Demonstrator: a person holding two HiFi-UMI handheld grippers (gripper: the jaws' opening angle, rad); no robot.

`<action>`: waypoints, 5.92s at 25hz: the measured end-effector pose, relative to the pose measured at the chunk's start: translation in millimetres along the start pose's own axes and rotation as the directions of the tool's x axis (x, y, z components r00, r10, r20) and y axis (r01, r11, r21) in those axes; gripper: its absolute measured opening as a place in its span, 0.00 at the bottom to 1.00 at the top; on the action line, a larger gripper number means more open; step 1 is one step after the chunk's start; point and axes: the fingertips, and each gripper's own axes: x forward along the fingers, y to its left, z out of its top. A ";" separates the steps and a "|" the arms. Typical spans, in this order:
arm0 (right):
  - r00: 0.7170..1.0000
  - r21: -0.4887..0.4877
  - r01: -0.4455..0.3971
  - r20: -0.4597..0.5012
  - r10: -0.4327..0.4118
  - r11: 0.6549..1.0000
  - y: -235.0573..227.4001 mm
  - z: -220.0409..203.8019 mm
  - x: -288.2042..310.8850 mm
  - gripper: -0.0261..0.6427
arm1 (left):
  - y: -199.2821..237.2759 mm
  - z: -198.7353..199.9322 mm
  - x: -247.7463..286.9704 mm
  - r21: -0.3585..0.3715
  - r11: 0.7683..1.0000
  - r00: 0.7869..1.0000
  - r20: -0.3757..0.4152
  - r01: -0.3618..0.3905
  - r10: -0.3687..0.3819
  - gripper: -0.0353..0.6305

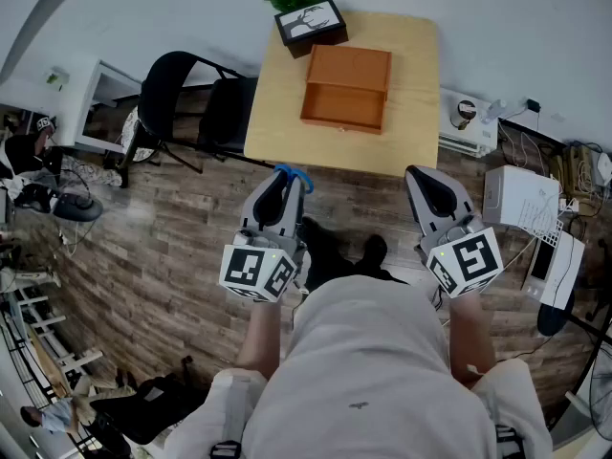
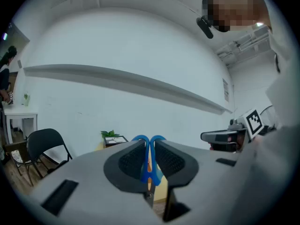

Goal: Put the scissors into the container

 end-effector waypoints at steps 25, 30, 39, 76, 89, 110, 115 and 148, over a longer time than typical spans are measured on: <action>0.999 0.010 0.032 0.002 -0.032 0.999 -6.5 -14.5 -21.7 0.04 | -18.2 -5.1 -6.5 0.031 0.999 1.000 -0.014 -0.008 0.009 0.15; 0.999 0.024 0.045 -0.012 -0.045 0.999 -6.0 -20.8 -14.7 0.04 | -12.3 -11.2 -0.5 0.031 0.999 0.999 -0.036 0.021 -0.020 0.15; 0.998 0.024 0.062 -0.019 -0.061 0.998 -19.9 -11.5 15.7 0.04 | 6.5 -6.9 36.8 0.044 0.996 0.996 -0.051 0.077 -0.075 0.15; 0.955 0.041 0.286 -0.088 -0.282 0.957 -66.0 6.3 159.3 0.04 | 121.0 14.4 197.3 -0.034 0.936 0.933 -0.070 0.350 -0.352 0.15; 0.932 0.056 0.347 -0.133 -0.337 0.936 -80.2 -7.7 171.0 0.04 | 115.1 -9.3 248.2 0.010 0.892 0.878 -0.176 0.453 -0.444 0.15; 0.908 0.135 0.394 -0.212 -0.362 0.909 -115.1 -48.6 178.8 0.04 | 99.6 -103.1 305.0 0.106 0.818 0.784 -0.378 0.566 -0.493 0.15; 0.905 0.145 0.396 -0.227 -0.359 0.907 -115.8 -58.3 178.8 0.04 | 90.0 -141.1 309.8 0.247 0.747 0.751 -0.468 0.618 -0.466 0.15; 0.897 0.180 0.401 -0.276 -0.345 0.898 -125.1 -78.9 182.2 0.04 | 94.9 -251.7 337.2 0.269 0.714 0.628 -0.719 0.646 -0.297 0.15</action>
